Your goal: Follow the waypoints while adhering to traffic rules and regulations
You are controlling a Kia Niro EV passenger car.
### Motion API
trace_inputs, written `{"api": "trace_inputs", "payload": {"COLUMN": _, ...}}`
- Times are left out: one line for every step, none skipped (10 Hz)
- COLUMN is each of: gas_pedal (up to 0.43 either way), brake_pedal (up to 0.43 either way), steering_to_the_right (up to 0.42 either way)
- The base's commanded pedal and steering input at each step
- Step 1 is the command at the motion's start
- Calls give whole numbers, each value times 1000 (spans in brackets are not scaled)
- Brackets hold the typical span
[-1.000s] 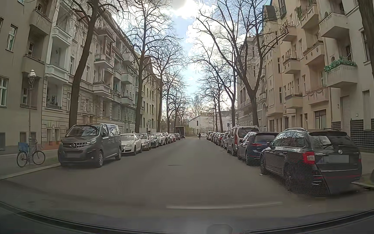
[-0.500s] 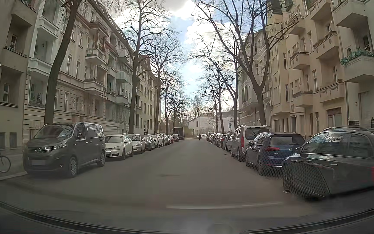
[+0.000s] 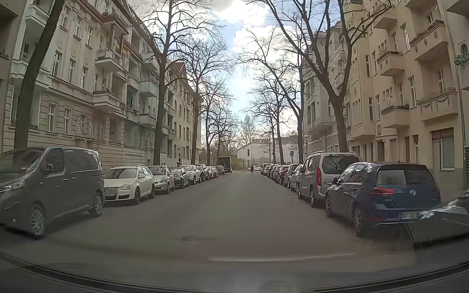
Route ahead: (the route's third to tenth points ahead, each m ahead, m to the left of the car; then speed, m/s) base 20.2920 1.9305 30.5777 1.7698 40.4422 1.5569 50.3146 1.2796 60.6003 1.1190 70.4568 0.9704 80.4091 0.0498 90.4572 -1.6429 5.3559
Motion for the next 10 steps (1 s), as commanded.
{"api": "trace_inputs", "payload": {"gas_pedal": 59, "brake_pedal": 24, "steering_to_the_right": -7}}
{"api": "trace_inputs", "payload": {"gas_pedal": 59, "brake_pedal": 24, "steering_to_the_right": -6}}
{"api": "trace_inputs", "payload": {"gas_pedal": 59, "brake_pedal": 24, "steering_to_the_right": -5}}
{"api": "trace_inputs", "payload": {"gas_pedal": 59, "brake_pedal": 24, "steering_to_the_right": -5}}
{"api": "trace_inputs", "payload": {"gas_pedal": 59, "brake_pedal": 24, "steering_to_the_right": -5}}
{"api": "trace_inputs", "payload": {"gas_pedal": 59, "brake_pedal": 24, "steering_to_the_right": -3}}
{"api": "trace_inputs", "payload": {"gas_pedal": 59, "brake_pedal": 24, "steering_to_the_right": -3}}
{"api": "trace_inputs", "payload": {"gas_pedal": 47, "brake_pedal": 24, "steering_to_the_right": -3}}
{"api": "trace_inputs", "payload": {"gas_pedal": 28, "brake_pedal": 24, "steering_to_the_right": -2}}
{"api": "trace_inputs", "payload": {"gas_pedal": 0, "brake_pedal": 24, "steering_to_the_right": -1}}
